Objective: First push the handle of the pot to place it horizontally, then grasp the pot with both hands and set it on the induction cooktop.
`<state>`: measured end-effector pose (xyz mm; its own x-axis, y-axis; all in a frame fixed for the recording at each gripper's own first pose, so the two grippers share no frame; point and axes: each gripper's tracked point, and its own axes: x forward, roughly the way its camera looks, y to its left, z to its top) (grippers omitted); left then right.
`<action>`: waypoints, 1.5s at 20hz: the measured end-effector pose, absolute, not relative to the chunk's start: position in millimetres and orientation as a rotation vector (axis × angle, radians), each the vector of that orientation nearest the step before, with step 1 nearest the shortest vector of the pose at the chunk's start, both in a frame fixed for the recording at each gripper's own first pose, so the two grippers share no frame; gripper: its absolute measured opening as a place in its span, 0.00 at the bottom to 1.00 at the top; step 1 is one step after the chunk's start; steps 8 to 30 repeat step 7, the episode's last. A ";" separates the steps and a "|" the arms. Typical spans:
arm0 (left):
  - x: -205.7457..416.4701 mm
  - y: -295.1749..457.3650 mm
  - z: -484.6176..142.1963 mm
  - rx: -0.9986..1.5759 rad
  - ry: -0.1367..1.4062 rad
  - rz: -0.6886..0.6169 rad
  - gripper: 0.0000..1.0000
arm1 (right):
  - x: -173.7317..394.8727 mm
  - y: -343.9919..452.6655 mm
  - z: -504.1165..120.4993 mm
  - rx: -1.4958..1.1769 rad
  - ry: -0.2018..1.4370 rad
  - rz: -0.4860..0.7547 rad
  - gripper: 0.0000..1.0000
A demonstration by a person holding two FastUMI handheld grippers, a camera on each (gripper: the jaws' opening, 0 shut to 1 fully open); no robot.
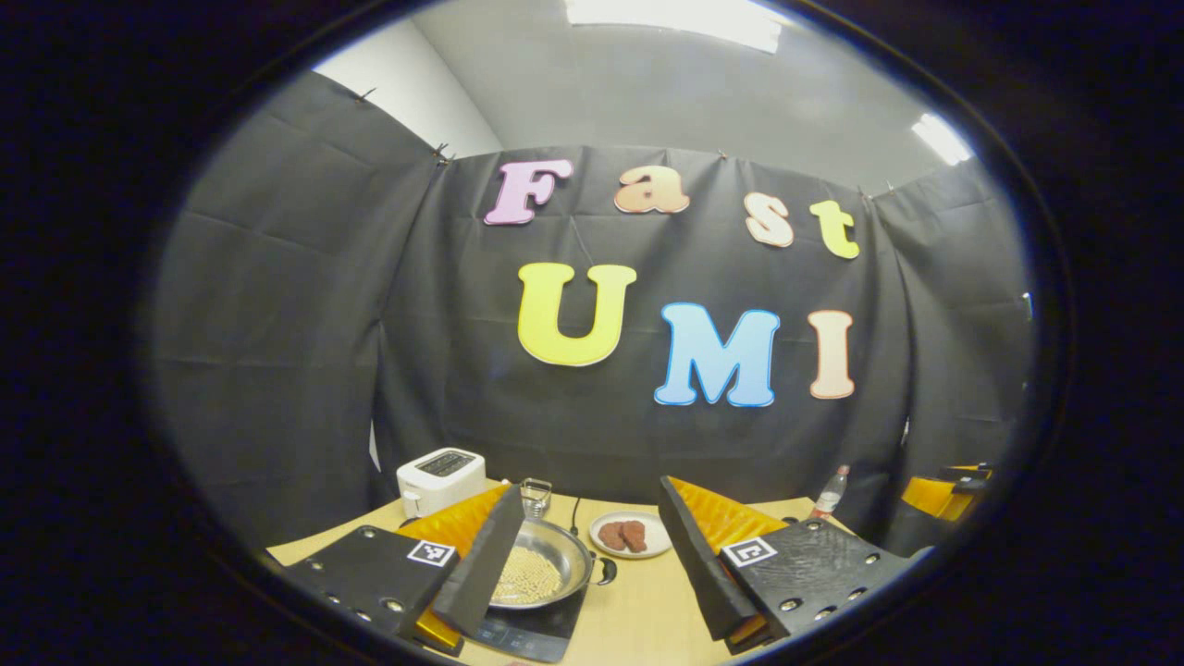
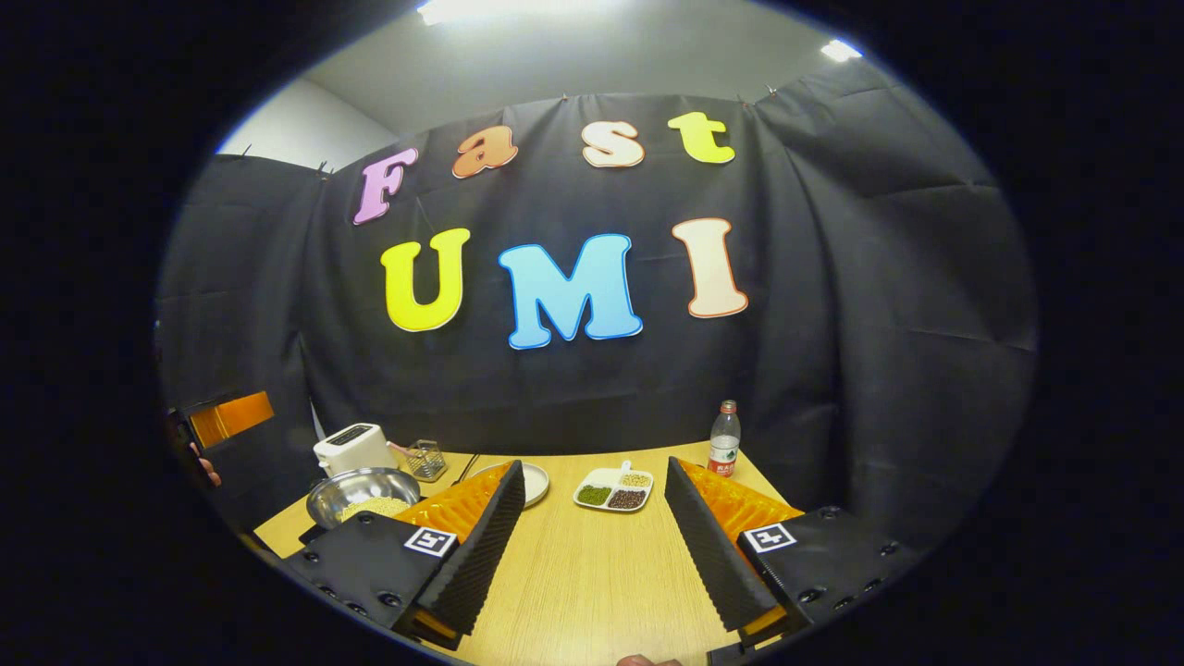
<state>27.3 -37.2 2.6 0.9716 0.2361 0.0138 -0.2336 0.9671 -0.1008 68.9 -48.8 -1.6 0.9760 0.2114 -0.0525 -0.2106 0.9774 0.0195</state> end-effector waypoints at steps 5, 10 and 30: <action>-19.6 -84.3 -11.8 -0.079 0.002 0.261 0.87 | 34.3 -70.0 -16.3 -0.010 0.078 0.273 0.97; -33.0 -101.9 -18.8 -0.085 0.018 0.267 0.87 | 23.8 -81.5 -21.9 -0.029 0.081 0.279 0.98; -33.0 -101.9 -18.8 -0.085 0.018 0.267 0.87 | 23.8 -81.5 -21.9 -0.029 0.081 0.279 0.98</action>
